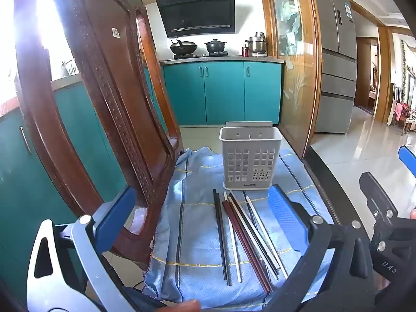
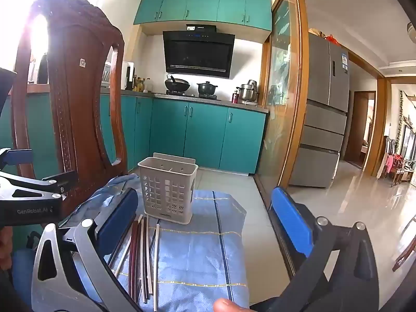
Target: Organize utensils
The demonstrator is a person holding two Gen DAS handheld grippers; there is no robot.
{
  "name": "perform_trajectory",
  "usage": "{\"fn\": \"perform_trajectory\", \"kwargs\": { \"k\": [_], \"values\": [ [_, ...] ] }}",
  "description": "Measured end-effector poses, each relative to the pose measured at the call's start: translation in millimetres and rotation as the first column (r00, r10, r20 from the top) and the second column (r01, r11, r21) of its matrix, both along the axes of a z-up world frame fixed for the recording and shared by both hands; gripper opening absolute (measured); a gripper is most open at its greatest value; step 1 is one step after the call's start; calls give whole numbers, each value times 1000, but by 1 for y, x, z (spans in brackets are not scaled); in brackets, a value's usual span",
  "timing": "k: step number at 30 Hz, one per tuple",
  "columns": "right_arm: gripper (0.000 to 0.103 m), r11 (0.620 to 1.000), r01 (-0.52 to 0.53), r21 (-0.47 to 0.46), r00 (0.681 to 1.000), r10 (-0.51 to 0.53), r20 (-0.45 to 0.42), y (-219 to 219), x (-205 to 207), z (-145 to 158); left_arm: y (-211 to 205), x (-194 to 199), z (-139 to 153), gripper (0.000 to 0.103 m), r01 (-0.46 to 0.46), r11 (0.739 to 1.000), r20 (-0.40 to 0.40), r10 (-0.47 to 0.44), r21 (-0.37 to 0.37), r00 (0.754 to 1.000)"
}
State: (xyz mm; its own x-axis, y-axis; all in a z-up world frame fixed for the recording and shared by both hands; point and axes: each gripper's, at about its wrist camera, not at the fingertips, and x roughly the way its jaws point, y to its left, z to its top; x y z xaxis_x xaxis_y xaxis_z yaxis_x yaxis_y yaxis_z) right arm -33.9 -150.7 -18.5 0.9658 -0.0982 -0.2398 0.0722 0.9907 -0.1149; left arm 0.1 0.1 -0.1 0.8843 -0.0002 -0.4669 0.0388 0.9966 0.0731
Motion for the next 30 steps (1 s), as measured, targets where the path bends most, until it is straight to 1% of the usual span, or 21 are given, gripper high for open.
{"fn": "perform_trajectory", "kwargs": {
  "k": [9,11,14,20,30],
  "values": [
    [100,1000,-5,-3,1000,5,-22,1,1,1,0,1,0,100,-5,1000,-2,5,4,1000],
    [100,1000,6,-10,1000,-6,-6,2,0,8,-1,1,-1,100,-7,1000,-4,7,5,1000],
    [100,1000,1,-7,1000,-1,-5,1,0,7,-6,4,3,100,-6,1000,-5,6,5,1000],
    [100,1000,-4,-10,1000,4,-4,3,0,4,2,4,0,100,-4,1000,-5,4,-5,1000],
    [100,1000,-7,-11,1000,7,-1,4,0,4,3,5,-1,100,-4,1000,-7,4,-4,1000]
  ]
}}
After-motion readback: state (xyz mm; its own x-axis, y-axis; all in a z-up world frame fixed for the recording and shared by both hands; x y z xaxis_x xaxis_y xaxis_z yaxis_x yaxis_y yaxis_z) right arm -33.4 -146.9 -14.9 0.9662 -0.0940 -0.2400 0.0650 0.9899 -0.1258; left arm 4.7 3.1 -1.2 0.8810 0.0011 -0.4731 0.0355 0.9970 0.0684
